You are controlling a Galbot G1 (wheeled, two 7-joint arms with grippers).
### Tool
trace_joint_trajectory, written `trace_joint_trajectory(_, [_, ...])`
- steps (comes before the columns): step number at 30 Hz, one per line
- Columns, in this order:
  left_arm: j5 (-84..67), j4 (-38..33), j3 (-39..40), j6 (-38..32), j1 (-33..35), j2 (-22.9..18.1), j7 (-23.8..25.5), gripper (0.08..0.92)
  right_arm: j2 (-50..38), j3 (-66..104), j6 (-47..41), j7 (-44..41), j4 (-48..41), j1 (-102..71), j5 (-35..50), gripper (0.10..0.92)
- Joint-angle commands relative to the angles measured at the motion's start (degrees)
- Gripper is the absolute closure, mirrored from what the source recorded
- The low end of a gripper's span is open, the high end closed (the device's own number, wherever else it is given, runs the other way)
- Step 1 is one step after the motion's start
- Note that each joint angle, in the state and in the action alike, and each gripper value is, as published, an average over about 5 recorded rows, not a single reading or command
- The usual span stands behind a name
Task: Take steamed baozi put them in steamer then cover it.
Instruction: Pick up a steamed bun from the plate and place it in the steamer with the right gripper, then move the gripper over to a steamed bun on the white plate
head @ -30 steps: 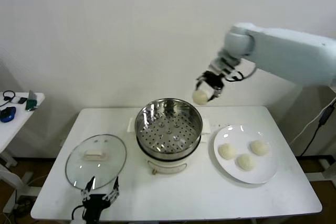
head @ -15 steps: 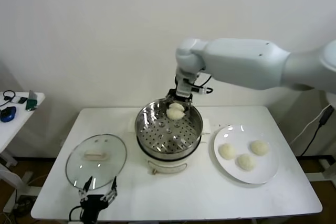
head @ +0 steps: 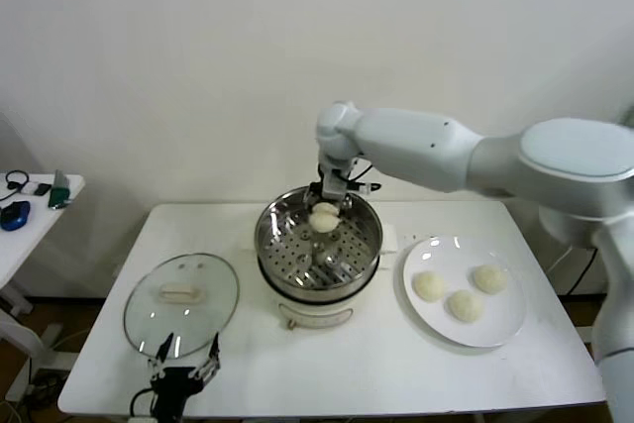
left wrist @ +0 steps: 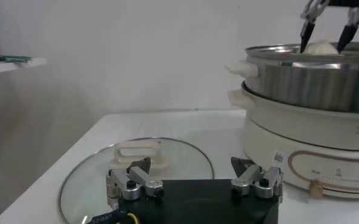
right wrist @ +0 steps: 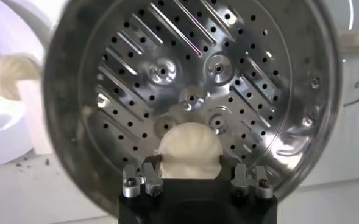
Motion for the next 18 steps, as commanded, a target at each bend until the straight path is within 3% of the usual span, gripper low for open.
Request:
trace_joint_trajectory(1, [-0.2, 0.1, 0.0, 0.1, -0.2, 0.1, 0.0, 0.177, 3.4, 1.6, 1.7, 1.4, -7.8, -4.5, -3.4, 0.364])
trace_joint_trajectory(5, [-0.2, 0.2, 0.0, 0.0, -0.2, 0.0, -0.1, 0.177, 3.3, 2.3, 2.2, 1.6, -8.0, -4.1, -1.7, 0.320])
trace_joint_trajectory(9, [-0.1, 0.2, 0.0, 0.0, -0.1, 0.0, -0.2, 0.177, 0.5, 1.1, 1.7, -0.8, -3.0, 0.8, 6.3, 0.230])
trace_joint_trajectory(14, [0.4, 0.3, 0.2, 0.3, -0.1, -0.4, 0.0, 0.177, -5.7, -9.5, -1.9, -4.6, 6.2, 15.3, 28.7, 0.204])
trace_joint_trajectory(18, [0.6, 0.3, 0.2, 0.6, -0.3, -0.6, 0.0, 0.177, -13.8, -20.7, -14.4, -7.2, 12.9, 26.2, 48.8, 0.203])
